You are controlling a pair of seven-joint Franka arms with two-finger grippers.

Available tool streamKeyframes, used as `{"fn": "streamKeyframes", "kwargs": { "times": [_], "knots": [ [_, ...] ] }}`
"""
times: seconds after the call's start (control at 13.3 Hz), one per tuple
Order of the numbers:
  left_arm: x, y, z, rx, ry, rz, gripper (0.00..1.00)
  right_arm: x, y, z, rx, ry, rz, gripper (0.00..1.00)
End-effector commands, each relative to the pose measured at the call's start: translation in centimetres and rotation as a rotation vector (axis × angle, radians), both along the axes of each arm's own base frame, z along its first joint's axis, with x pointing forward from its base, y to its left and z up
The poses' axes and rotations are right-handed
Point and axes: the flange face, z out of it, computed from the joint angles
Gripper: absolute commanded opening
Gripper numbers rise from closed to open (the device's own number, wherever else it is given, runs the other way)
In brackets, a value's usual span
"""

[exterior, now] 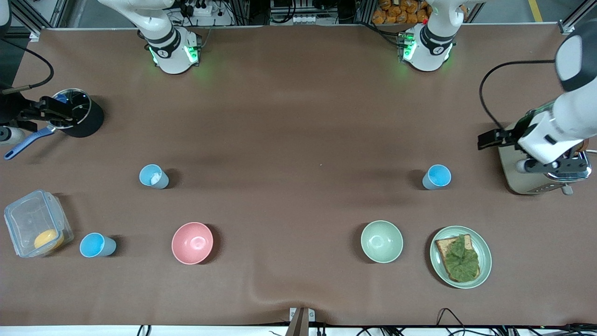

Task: Stack blue cups with both arms
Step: 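Lower the left gripper toward the blue cup beside the toaster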

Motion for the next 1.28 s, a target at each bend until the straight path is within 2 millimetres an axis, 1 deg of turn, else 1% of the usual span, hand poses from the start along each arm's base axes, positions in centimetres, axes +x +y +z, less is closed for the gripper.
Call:
{"fn": "streamKeyframes", "kwargs": {
  "times": [0.0, 0.08, 0.23, 0.38, 0.45, 0.6, 0.83, 0.98, 1.05, 1.13, 1.2],
  "knots": [
    [-2.1, -2.1, -1.5, -0.003, -0.026, 0.015, 1.0, 0.0, -0.1, 0.0, 0.009, 0.0, -0.011, 1.0],
    [-2.0, -2.2, -2.1, -0.004, -0.031, 0.018, 1.0, 0.0, -0.2, 0.0, 0.009, 0.0, -0.013, 1.0],
    [-2.3, -1.9, -4.1, -0.002, -0.037, 0.023, 1.0, 0.1, -0.1, -0.1, 0.008, 0.002, -0.013, 1.0],
    [-2.8, -1.5, -6.9, -0.003, -0.052, 0.03, 1.0, 0.1, -0.1, -0.2, 0.009, 0.003, -0.013, 1.0],
    [-3.2, -1.4, -8.0, -0.004, -0.055, 0.033, 1.0, 0.1, -0.2, -0.1, 0.008, 0.002, -0.014, 1.0],
    [-3.3, -1.5, -8.9, -0.005, -0.055, 0.032, 1.0, 0.0, -0.2, -0.2, 0.009, 0.005, -0.014, 1.0],
    [-3.8, -1.4, -11.7, -0.007, -0.08, 0.029, 1.0, 0.0, -0.2, -0.2, 0.009, 0.005, -0.014, 1.0],
    [-3.4, -1.2, -13.9, -0.006, -0.093, 0.023, 1.0, 0.0, -0.2, -0.2, 0.009, 0.005, -0.014, 1.0],
    [-3.1, -0.5, -14.8, -0.009, -0.091, 0.034, 1.0, 0.0, -0.2, -0.2, 0.008, 0.005, -0.016, 1.0],
    [-2.8, 0.1, -15.4, -0.012, -0.091, 0.042, 1.0, 0.0, -0.2, -0.2, 0.009, 0.005, -0.014, 1.0],
    [-2.7, 0.1, -15.8, -0.014, -0.091, 0.041, 1.0, 0.0, -0.1, -0.3, 0.008, 0.006, -0.014, 1.0]
  ]
}}
